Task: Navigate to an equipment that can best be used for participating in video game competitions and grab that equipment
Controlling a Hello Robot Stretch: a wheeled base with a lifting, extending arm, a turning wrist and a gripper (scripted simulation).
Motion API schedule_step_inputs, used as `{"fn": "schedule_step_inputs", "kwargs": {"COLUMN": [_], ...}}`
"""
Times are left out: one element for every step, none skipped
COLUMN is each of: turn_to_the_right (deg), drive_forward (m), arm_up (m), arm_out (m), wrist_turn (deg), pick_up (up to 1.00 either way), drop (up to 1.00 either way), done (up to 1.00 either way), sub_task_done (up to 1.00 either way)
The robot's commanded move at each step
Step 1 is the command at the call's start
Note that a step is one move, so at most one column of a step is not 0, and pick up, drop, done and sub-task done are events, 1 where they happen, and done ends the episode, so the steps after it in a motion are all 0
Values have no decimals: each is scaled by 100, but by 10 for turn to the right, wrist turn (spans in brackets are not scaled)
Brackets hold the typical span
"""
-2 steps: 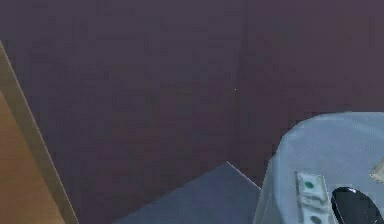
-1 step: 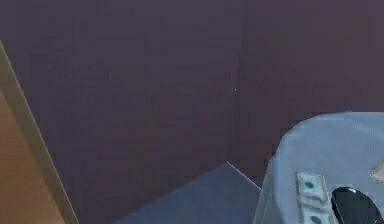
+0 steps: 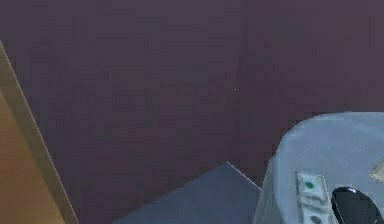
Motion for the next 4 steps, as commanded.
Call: {"fn": "schedule_step_inputs", "kwargs": {"turn_to_the_right": [0,0,0,0], "drive_forward": [0,0,0,0], "arm_up": [0,0,0,0], "arm_out": [0,0,0,0], "wrist_turn": [450,450,450,390], "pick_up": [0,0,0,0], "drop": [0,0,0,0], "done": [0,0,0,0], "sub_task_done": [0,0,0,0]}}
